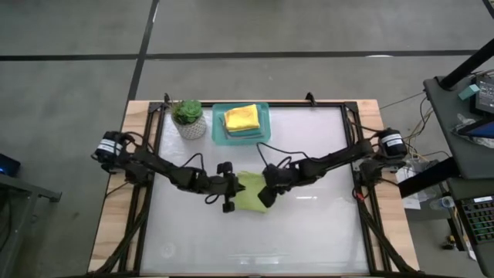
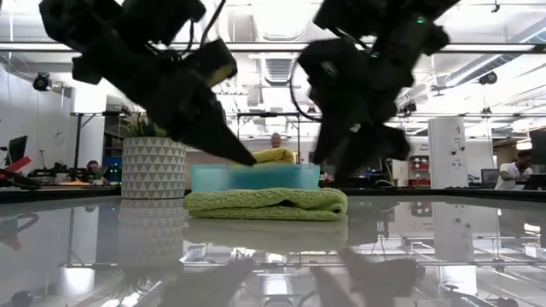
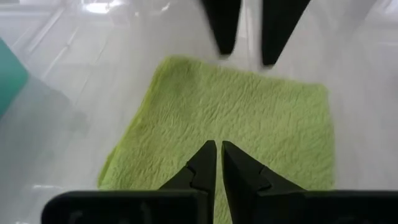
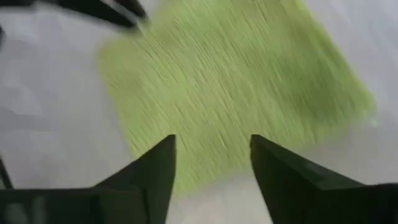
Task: Fold microfiber towels
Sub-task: Fold the green microfiber cloth, then put the green microfiber cloth into the green bin
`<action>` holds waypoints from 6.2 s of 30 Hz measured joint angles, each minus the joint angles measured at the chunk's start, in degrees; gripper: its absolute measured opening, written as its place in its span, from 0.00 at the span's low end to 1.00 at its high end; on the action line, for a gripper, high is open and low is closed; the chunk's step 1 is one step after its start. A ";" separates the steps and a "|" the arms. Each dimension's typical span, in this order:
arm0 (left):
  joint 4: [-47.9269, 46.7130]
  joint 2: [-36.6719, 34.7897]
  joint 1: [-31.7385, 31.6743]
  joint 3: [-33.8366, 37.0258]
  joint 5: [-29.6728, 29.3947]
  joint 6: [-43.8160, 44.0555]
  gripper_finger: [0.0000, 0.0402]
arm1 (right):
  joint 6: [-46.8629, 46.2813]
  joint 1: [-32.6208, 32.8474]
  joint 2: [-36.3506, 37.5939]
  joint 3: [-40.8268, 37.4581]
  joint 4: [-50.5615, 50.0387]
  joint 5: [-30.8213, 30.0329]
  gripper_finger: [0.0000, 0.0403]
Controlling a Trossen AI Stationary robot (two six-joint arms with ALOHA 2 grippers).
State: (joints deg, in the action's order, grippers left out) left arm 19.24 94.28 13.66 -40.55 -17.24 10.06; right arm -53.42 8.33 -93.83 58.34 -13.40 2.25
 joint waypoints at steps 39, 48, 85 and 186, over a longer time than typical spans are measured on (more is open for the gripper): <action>1.52 8.75 -0.58 -0.13 0.51 -1.50 0.03 | -5.29 2.54 -8.08 -4.89 22.86 -12.04 0.38; 0.90 8.66 -0.58 -0.11 2.06 -1.37 0.03 | 1.70 2.89 -7.83 -4.89 24.55 -11.65 0.11; -5.44 0.94 -0.55 0.08 0.22 11.12 0.03 | 33.60 -1.60 3.51 -4.94 10.15 -3.96 0.39; 7.02 11.11 -9.06 -2.25 10.14 5.98 0.24 | 8.43 10.54 7.15 -9.29 0.85 -11.60 0.61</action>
State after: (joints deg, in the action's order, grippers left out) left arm 26.26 105.38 4.60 -42.81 -7.10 16.04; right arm -44.99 18.88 -86.67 49.05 -12.56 -9.35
